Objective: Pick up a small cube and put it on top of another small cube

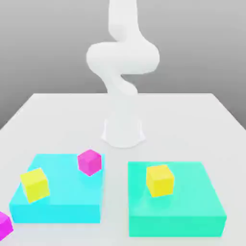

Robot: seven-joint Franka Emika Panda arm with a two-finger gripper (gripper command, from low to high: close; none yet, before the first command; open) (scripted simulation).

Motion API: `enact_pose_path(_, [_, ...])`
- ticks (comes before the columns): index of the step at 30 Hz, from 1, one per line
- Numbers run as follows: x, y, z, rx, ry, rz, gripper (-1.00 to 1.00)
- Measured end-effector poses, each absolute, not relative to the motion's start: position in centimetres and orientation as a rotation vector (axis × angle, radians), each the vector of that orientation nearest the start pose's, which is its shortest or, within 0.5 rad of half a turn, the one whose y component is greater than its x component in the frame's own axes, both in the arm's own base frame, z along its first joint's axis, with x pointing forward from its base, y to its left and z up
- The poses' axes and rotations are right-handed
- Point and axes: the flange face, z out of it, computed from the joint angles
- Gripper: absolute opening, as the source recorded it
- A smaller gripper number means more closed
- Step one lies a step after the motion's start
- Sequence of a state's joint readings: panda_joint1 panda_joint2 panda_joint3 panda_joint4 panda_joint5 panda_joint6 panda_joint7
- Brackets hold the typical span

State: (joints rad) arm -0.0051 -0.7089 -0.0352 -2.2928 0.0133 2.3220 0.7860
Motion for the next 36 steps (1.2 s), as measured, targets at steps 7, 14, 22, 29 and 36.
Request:
enact_pose_path(7, [45.4, -8.3, 59.2, -2.485, 1.252, -0.716, 0.0])
enact_pose_path(14, [49.8, -15.0, 48.5, -2.494, 1.436, -0.504, 0.0])
enact_pose_path(22, [50.4, -23.3, 35.1, -2.48, 1.674, -0.274, 0.0])
enact_pose_path(29, [47.5, -29.3, 23.3, -2.476, 1.865, -0.074, 0.0])
enact_pose_path(36, [45.6, -31.4, 13.1, -2.473, 1.937, -0.001, -1.0])
